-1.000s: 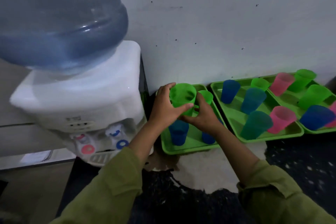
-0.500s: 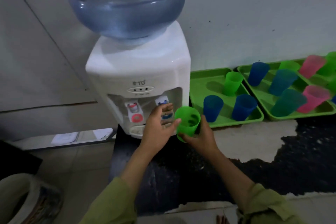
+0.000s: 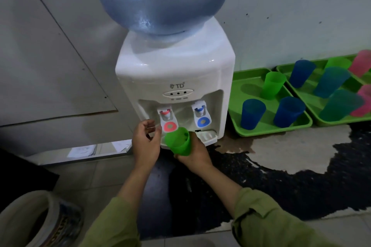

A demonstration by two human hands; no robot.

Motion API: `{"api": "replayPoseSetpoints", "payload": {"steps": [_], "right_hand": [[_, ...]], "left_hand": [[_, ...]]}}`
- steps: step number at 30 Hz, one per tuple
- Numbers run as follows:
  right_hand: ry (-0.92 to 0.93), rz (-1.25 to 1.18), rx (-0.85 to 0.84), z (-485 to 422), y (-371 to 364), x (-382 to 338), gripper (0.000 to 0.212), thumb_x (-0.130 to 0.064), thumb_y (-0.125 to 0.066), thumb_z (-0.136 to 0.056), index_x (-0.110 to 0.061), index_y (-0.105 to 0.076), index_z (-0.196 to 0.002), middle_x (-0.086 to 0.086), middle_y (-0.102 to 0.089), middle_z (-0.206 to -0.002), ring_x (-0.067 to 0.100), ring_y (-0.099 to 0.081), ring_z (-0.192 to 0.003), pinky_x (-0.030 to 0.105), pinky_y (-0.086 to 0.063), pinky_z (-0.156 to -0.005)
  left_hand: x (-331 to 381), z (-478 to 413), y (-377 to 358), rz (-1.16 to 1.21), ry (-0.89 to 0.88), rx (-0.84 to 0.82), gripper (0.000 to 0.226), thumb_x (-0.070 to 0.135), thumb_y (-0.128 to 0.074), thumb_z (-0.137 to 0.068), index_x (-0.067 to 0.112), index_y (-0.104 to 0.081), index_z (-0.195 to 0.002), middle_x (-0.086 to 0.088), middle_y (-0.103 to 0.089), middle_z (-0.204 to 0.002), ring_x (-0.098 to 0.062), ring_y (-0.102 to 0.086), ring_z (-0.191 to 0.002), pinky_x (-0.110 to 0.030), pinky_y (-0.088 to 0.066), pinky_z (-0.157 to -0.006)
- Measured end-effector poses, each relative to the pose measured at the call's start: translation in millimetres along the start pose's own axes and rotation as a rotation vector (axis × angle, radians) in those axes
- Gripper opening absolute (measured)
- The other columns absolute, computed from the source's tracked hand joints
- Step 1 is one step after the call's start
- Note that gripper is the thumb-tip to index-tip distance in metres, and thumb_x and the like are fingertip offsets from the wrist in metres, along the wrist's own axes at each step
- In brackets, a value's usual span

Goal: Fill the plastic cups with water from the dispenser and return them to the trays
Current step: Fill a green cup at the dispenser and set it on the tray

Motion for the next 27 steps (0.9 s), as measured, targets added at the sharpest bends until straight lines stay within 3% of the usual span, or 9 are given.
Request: {"api": "replayPoseSetpoints", "payload": {"steps": [7,11,17,20,23,25,27], "right_hand": [[-0.065,-0.068,0.046,-21.2,-17.5,-23.9,0.065,-0.056,-0.068,-0.062,-0.026,-0.048,-0.116,-0.003,-0.061,-0.114,0.017,-0.06,-0.106,0.025,-0.049,-0.088],[-0.086,-0.039,0.043,-31.4,-19.7,-25.1,0.065,-0.039,-0.076,-0.069,-0.019,-0.046,-0.123,0.004,-0.057,-0.123,0.021,-0.056,-0.113,0.02,-0.04,-0.088],[-0.065,-0.009,0.01,-34.9,-19.6,-25.5,0.067,-0.034,-0.077,-0.071,-0.014,-0.045,-0.126,0.007,-0.057,-0.126,0.023,-0.055,-0.116,0.019,-0.039,-0.087],[-0.064,-0.054,-0.012,-25.1,-14.1,-25.4,0.06,-0.026,-0.07,-0.077,-0.016,-0.043,-0.13,0.006,-0.057,-0.128,0.021,-0.055,-0.117,0.018,-0.038,-0.089],[0.002,-0.146,0.052,-3.6,-3.7,-20.2,0.056,-0.004,-0.056,-0.081,-0.012,-0.041,-0.135,0.009,-0.056,-0.128,0.023,-0.051,-0.121,0.024,-0.04,-0.1],[0.057,-0.116,0.156,5.4,4.2,-22.6,0.05,0.002,-0.053,-0.082,-0.007,-0.046,-0.13,0.012,-0.058,-0.123,0.024,-0.054,-0.116,0.034,-0.044,-0.1],[0.098,-0.059,0.214,4.8,13.4,-30.5,0.041,-0.002,-0.054,-0.084,-0.005,-0.052,-0.125,0.013,-0.062,-0.112,0.025,-0.057,-0.104,0.036,-0.048,-0.093]], "left_hand": [[-5.3,-13.7,6.7,0.014,0.01,-0.028,0.022,0.004,-0.06,-0.087,0.005,-0.057,-0.109,-0.004,-0.062,-0.102,-0.004,-0.058,-0.085,-0.002,-0.044,-0.068],[-13.6,-15.2,5.9,0.001,0.013,-0.077,0.026,0.004,-0.061,-0.086,0.006,-0.056,-0.112,-0.005,-0.063,-0.107,-0.013,-0.06,-0.095,-0.004,-0.045,-0.071],[-28.9,-11.1,2.4,-0.071,0.036,-0.218,0.038,0.008,-0.065,-0.084,0.006,-0.052,-0.12,-0.007,-0.061,-0.117,-0.018,-0.06,-0.106,-0.02,-0.047,-0.086],[-34.0,-7.6,1.8,-0.101,0.053,-0.258,0.043,0.008,-0.066,-0.083,0.006,-0.05,-0.123,-0.005,-0.058,-0.12,-0.017,-0.057,-0.109,-0.03,-0.046,-0.092],[-37.5,-5.2,-4.1,-0.143,0.043,-0.334,0.057,0.008,-0.07,-0.078,0.008,-0.044,-0.129,-0.007,-0.054,-0.128,-0.018,-0.054,-0.115,-0.038,-0.045,-0.099],[-37.3,-3.9,-9.9,-0.137,0.033,-0.384,0.066,0.01,-0.075,-0.071,0.007,-0.042,-0.129,-0.008,-0.055,-0.127,-0.015,-0.056,-0.113,-0.034,-0.047,-0.097],[-33.2,-3.8,-17.5,-0.119,0.028,-0.387,0.062,0.005,-0.08,-0.067,0.009,-0.045,-0.118,-0.002,-0.06,-0.116,-0.005,-0.06,-0.1,-0.016,-0.048,-0.086]]}}
Point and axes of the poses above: each hand's wrist, its own z-axis away from the middle knuckle, its own y-axis out of the back of the hand, x = y × z, the point moved 3 cm from there along -z, towards the middle knuckle
